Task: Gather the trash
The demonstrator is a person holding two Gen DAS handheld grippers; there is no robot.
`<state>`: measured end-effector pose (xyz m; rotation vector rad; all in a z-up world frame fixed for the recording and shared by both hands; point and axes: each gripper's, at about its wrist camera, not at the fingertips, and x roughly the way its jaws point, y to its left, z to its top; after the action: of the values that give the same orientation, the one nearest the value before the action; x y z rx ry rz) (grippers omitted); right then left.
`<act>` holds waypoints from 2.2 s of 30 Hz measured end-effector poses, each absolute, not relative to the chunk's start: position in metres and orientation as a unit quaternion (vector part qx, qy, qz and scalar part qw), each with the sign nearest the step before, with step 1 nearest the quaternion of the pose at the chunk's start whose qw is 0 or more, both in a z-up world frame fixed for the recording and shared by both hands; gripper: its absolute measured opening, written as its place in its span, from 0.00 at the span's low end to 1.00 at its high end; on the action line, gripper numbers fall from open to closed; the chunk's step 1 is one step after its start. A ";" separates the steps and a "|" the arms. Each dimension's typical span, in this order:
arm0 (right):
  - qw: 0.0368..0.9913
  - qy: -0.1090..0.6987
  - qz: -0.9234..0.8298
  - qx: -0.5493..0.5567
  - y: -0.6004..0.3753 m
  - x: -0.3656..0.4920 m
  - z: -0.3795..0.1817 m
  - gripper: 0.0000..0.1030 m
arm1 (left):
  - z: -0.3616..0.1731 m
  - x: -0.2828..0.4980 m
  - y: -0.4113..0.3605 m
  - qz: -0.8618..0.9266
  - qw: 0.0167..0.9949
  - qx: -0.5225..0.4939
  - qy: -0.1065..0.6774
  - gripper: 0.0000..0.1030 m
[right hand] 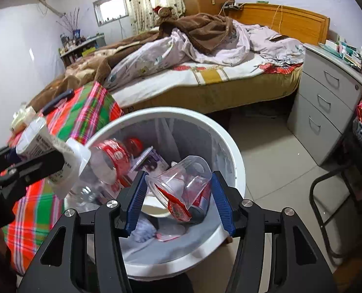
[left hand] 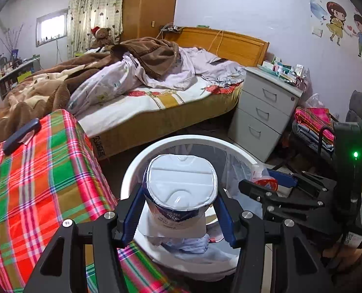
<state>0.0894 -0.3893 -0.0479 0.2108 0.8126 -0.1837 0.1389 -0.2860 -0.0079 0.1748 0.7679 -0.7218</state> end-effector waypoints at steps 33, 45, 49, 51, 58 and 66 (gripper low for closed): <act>0.924 0.345 -0.109 0.124 -0.381 0.050 -0.020 0.67 | 0.017 0.102 -0.257 -0.337 0.878 0.069 0.333 0.68; 0.941 0.307 -0.085 0.113 -0.344 0.029 -0.007 0.67 | 0.015 0.064 -0.214 -0.295 0.898 0.060 0.321 0.68; 0.947 0.292 -0.081 0.103 -0.329 0.020 -0.006 0.67 | 0.010 0.050 -0.194 -0.268 0.907 0.057 0.319 0.68; 0.950 0.284 -0.077 0.104 -0.322 0.015 -0.007 0.67 | 0.009 0.043 -0.185 -0.249 0.913 0.062 0.316 0.68; 0.955 0.267 -0.083 0.097 -0.301 -0.001 -0.009 0.67 | 0.007 0.018 -0.158 -0.208 0.927 0.058 0.306 0.68; 0.958 0.253 -0.103 0.086 -0.279 -0.020 -0.011 0.67 | 0.000 -0.008 -0.141 -0.200 0.933 0.051 0.294 0.68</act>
<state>-0.0205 -0.2791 -0.0112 0.1744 0.5124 -0.2082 -0.0079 -0.1413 -0.0002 0.1041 0.6017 -0.4093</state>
